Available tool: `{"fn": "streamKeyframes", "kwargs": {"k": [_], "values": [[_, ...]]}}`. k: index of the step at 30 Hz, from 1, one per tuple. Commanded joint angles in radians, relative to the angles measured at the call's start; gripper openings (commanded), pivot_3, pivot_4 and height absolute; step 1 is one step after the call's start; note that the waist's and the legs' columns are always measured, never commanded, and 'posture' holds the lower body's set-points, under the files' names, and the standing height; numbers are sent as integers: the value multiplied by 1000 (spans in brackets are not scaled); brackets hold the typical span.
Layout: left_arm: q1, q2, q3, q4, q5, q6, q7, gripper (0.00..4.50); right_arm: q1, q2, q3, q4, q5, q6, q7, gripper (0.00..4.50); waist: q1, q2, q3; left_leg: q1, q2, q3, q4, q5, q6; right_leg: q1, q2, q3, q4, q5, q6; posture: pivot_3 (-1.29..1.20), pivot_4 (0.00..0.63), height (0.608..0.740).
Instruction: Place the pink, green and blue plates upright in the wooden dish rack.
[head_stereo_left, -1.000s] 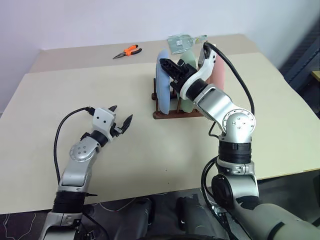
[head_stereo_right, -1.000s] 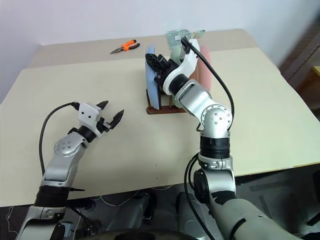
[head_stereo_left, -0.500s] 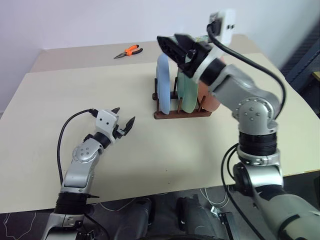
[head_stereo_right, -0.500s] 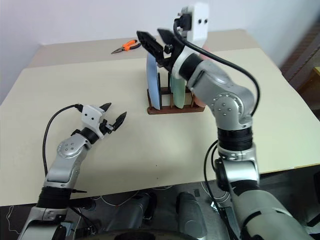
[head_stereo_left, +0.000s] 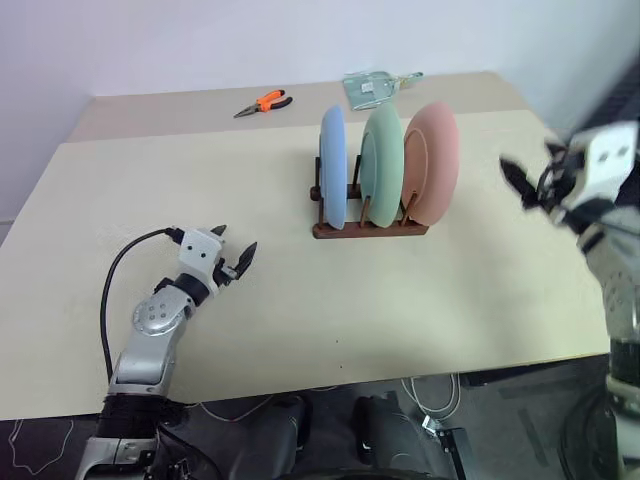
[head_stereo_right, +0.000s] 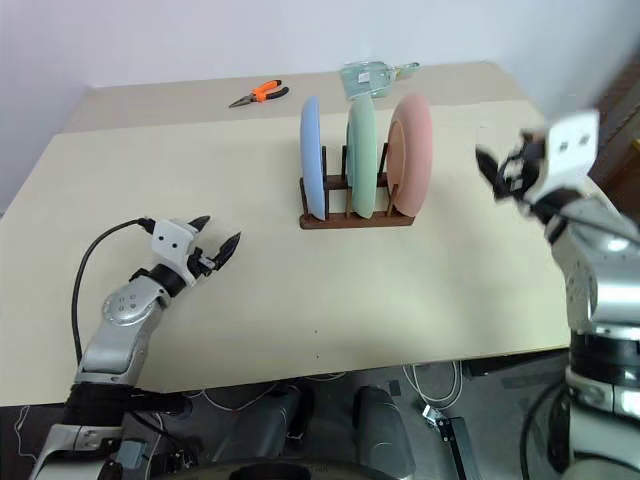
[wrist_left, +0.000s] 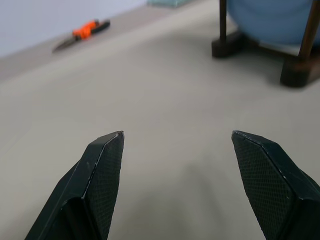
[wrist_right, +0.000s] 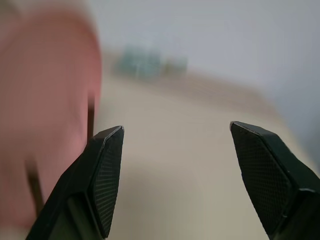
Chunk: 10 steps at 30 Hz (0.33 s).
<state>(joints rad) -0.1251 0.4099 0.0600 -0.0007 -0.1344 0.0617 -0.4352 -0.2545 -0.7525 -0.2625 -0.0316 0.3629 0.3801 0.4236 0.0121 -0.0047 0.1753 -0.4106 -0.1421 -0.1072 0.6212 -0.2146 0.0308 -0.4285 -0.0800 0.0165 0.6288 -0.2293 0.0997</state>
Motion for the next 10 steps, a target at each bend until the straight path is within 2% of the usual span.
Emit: {"fn": "streamKeyframes", "kwargs": {"k": [1,5,10], "values": [[28,24,27,-29,0,12,-8,3541,56,21,29,-1,-38,-102,79,3442,-3,2,1,0,0,0,0,0,0,0,0,1,0,0,0,0,150,727],[87,49,27,-72,4,32,-19,3541,89,54,69,32,-67,-146,119,3442,-6,3,1,0,1,1,2,-1,-2,0,0,1,2,0,0,0,150,727],[117,45,34,-97,6,40,-3,3541,60,80,91,83,-90,-182,145,3442,3,3,1,1,1,0,3,-1,-2,1,0,0,1,0,0,0,150,727]]}}
